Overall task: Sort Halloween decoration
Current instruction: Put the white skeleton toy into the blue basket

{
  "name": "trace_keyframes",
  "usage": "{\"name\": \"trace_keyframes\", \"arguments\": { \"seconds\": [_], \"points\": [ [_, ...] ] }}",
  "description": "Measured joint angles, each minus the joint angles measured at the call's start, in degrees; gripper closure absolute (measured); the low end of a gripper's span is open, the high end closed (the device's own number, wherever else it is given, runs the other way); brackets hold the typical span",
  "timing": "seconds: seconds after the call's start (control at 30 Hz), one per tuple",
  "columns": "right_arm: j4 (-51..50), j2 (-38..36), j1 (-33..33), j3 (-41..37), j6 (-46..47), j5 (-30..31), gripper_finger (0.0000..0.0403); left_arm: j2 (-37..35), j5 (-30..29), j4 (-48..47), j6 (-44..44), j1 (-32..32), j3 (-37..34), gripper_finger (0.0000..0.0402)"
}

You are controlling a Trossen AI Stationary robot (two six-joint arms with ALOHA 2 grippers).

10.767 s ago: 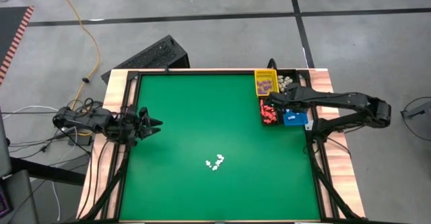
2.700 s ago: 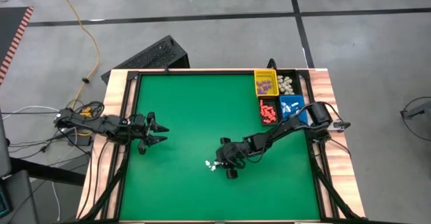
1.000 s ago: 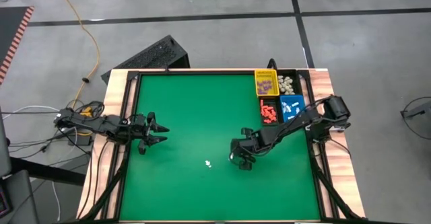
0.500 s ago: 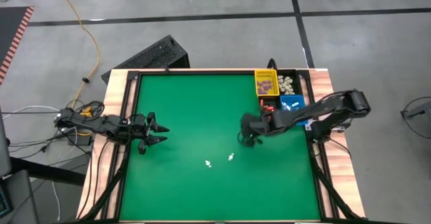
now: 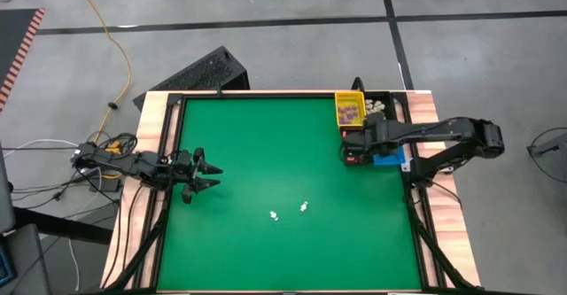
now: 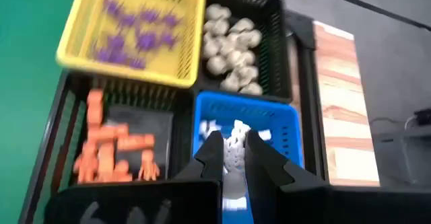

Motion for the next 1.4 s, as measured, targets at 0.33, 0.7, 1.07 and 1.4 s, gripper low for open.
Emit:
{"name": "trace_keyframes", "arguments": {
  "seconds": [0.33,0.7,1.07,1.4],
  "points": [
    [-1.26,0.02,-8.92,-3.86,4.61,-0.92,0.035,0.0,0.43,-0.02,-0.46,-0.02,-0.02,0.0221],
    [6.82,0.04,-13.08,-12.08,8.28,-9.18,0.0308,0.0,1.46,-0.19,-0.02,-0.02,-0.02,0.0221],
    [11.36,0.02,-12.72,-12.79,0.2,-9.82,0.0191,0.0,1.47,-0.2,-0.59,-0.02,-0.02,0.0221],
    [28.72,-0.17,-6.57,-10.69,-25.94,-8.4,0.0187,0.0,1.44,-0.21,-1.94,-0.01,-0.01,0.0221]
  ]
}}
